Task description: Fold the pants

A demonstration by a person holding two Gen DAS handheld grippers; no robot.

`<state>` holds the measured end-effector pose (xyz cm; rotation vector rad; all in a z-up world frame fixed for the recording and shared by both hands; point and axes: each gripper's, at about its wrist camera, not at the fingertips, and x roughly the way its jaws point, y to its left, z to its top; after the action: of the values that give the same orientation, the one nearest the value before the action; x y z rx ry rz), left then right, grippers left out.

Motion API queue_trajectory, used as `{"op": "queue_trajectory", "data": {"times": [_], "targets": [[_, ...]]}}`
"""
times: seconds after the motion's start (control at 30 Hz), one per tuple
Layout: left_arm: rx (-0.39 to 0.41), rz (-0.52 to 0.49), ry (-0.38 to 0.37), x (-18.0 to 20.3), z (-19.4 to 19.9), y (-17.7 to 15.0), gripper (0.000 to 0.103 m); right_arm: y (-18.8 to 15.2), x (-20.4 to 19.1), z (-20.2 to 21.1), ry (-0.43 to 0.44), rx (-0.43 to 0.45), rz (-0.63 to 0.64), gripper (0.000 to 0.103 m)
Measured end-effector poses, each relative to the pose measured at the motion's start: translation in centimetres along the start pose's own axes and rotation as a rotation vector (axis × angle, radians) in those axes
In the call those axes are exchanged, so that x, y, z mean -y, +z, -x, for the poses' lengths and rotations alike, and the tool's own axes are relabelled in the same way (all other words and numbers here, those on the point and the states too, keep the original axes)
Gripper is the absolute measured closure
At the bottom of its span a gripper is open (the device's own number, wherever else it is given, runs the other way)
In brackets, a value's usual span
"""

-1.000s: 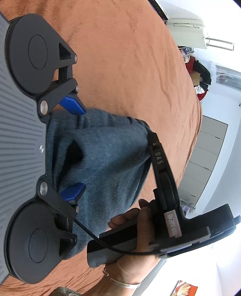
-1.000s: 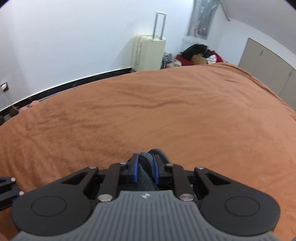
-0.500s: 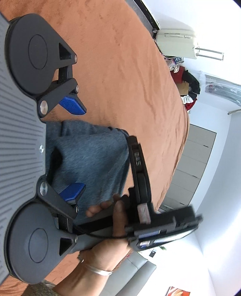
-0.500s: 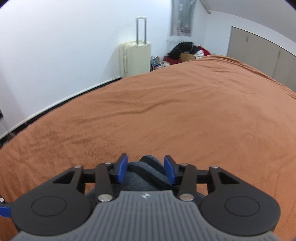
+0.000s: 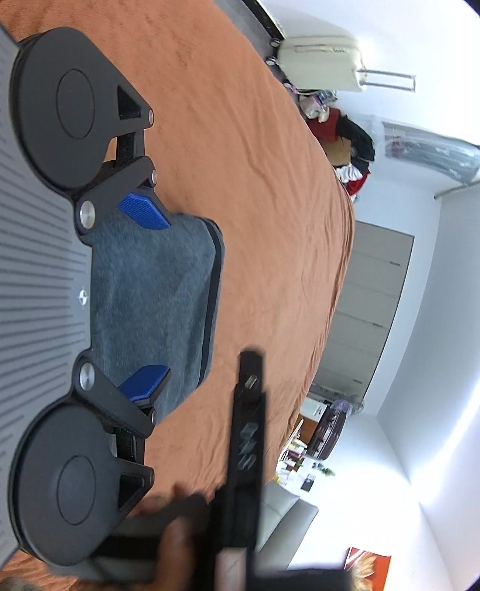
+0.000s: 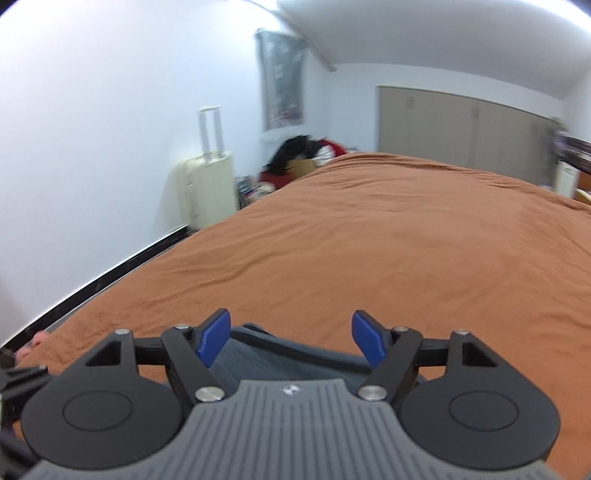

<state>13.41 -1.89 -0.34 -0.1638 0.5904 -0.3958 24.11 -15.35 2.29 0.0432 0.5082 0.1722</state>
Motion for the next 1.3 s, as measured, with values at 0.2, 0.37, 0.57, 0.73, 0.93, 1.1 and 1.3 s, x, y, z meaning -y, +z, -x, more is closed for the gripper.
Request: {"op": "queue_trajectory", "data": {"times": [0.2, 0.37, 0.57, 0.73, 0.93, 1.1, 1.3], "targets": [[-0.038, -0.009, -0.009, 0.1, -1.7, 0.6, 0.006, -4.1, 1.6, 3.6, -0.125, -0.010, -0.091, 0.036], [-0.079, -0.020, 0.015, 0.4, -3.1, 0.4, 0.006, -6.5, 1.4, 3.5, -0.184, -0.048, -0.108, 0.037], [-0.134, -0.039, 0.058, 0.0, -4.3, -1.0, 0.006, -9.0, 1.3, 2.2, -0.198, -0.099, -0.110, 0.037], [-0.160, -0.070, 0.074, 0.1, -5.3, -2.2, 0.006, -11.0, 1.1, 1.6, -0.222, -0.102, -0.087, 0.034], [-0.175, -0.070, 0.068, -0.7, -6.0, -2.4, 0.006, -11.3, 1.3, 0.8, -0.234, -0.092, -0.089, 0.029], [-0.176, -0.082, 0.061, -1.1, -6.3, -2.8, 0.005, -11.6, 1.7, 0.1, -0.235, -0.086, -0.104, 0.025], [-0.169, -0.084, 0.046, -1.1, -5.2, -1.3, 0.005, -10.5, 3.7, 0.8, -0.155, -0.078, -0.246, 0.019]]}}
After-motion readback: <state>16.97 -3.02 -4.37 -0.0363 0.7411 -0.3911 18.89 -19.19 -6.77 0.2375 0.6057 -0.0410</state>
